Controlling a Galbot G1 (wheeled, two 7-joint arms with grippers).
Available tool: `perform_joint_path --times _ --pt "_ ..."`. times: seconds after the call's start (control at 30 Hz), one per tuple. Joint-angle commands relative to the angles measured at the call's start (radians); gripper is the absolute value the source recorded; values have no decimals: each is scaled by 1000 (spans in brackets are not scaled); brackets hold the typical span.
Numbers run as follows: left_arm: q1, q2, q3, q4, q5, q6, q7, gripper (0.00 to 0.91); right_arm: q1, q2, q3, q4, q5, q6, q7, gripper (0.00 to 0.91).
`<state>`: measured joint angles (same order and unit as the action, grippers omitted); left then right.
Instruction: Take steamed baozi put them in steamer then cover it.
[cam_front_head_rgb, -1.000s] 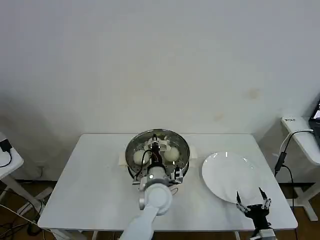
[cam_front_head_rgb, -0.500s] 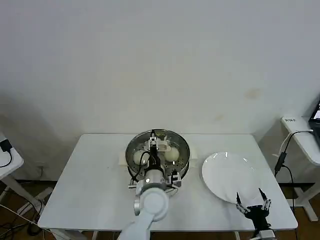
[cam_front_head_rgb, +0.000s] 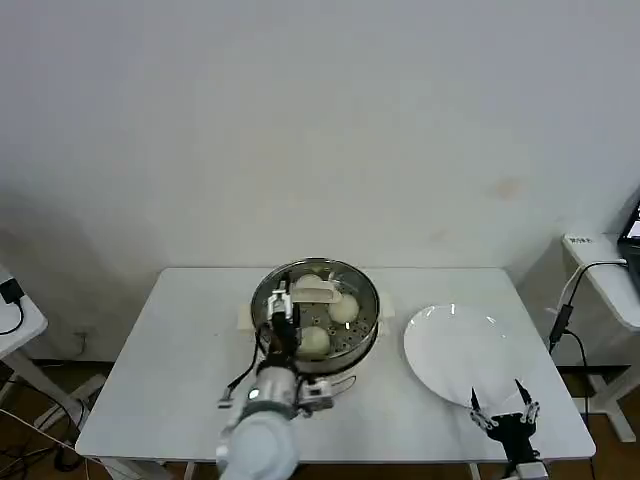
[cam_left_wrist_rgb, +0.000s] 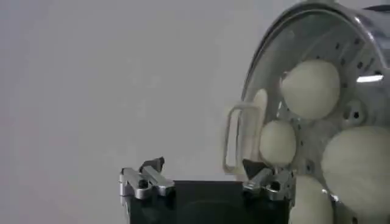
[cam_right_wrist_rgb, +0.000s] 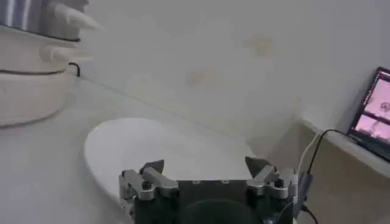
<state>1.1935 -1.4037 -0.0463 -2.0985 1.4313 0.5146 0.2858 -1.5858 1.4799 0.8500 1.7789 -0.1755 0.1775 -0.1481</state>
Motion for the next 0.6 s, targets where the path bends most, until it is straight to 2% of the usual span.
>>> perform_joint_path --times 0.03,0.1,0.17,0.23,0.33,0.43,0.6 --pt "330 117 -476 -129 -1043 -371 -435 907 -8 -5 -12 11 46 -8 -4 907" --pt "354 75 -590 -58 -1228 -478 -487 907 -16 -4 -22 20 51 -10 -5 907" --pt "384 53 -669 -16 -1381 -466 -498 907 -26 -6 -40 29 58 -17 -7 907" --pt "416 55 -701 9 -1510 -495 -537 907 -34 -9 -49 38 61 -18 -10 907" --pt "469 46 -728 19 -1526 -526 -545 907 -54 -18 -64 61 83 -27 -18 907" --pt "522 36 -724 2 -1589 -508 -540 907 -78 -38 -78 94 149 -45 -35 907" --pt "589 6 -687 -15 -1597 -536 -524 907 -136 -67 -97 155 230 -80 -77 907"
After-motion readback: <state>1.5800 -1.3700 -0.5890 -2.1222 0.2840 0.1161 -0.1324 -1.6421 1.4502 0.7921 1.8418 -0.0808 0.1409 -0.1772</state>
